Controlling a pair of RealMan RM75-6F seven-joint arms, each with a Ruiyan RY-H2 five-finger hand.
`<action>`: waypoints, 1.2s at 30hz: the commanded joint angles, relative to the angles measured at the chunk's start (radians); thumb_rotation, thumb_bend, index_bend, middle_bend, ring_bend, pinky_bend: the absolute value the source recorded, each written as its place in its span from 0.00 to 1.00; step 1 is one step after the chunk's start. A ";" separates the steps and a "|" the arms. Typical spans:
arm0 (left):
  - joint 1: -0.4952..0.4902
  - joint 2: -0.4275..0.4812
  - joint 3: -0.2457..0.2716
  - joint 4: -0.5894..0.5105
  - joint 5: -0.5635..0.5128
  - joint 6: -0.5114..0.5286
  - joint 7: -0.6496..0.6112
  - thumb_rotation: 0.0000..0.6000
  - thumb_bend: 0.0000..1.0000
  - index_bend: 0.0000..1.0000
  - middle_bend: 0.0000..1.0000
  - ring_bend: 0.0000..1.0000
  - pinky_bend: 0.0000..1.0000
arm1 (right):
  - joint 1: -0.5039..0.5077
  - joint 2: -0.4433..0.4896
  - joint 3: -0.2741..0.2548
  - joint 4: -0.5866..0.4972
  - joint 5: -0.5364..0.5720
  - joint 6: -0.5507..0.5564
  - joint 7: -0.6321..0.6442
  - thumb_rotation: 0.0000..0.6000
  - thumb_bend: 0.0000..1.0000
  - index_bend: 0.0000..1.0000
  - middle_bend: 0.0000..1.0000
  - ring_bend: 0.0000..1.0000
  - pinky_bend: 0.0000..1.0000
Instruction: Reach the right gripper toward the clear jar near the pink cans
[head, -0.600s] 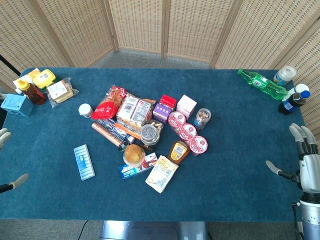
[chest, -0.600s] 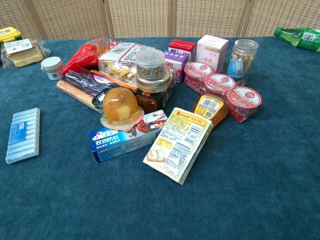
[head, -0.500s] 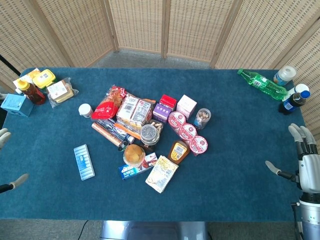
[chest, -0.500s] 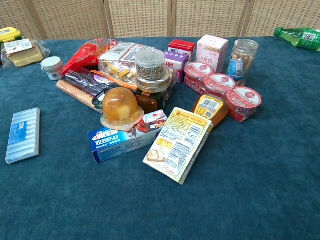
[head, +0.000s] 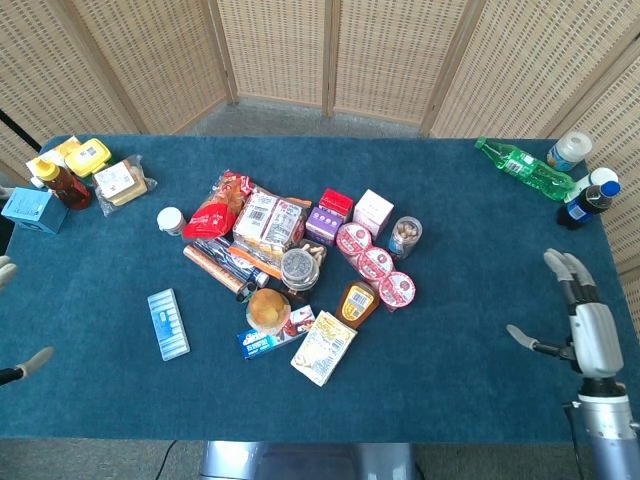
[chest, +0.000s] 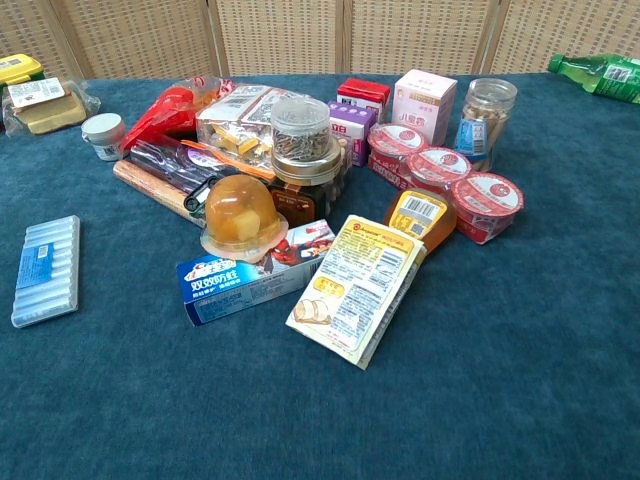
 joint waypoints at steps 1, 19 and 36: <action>-0.001 0.000 -0.002 0.001 -0.003 -0.001 -0.001 1.00 0.13 0.00 0.00 0.00 0.00 | 0.050 -0.008 0.009 -0.028 0.011 -0.069 0.001 1.00 0.00 0.00 0.00 0.00 0.00; -0.014 -0.004 -0.010 0.011 -0.045 -0.037 0.000 1.00 0.13 0.00 0.00 0.00 0.00 | 0.306 -0.175 0.120 -0.013 0.228 -0.420 -0.062 1.00 0.00 0.00 0.00 0.00 0.00; -0.029 -0.015 -0.029 0.017 -0.114 -0.076 0.011 1.00 0.13 0.00 0.00 0.00 0.00 | 0.434 -0.318 0.188 0.264 0.340 -0.570 0.018 1.00 0.00 0.00 0.00 0.00 0.00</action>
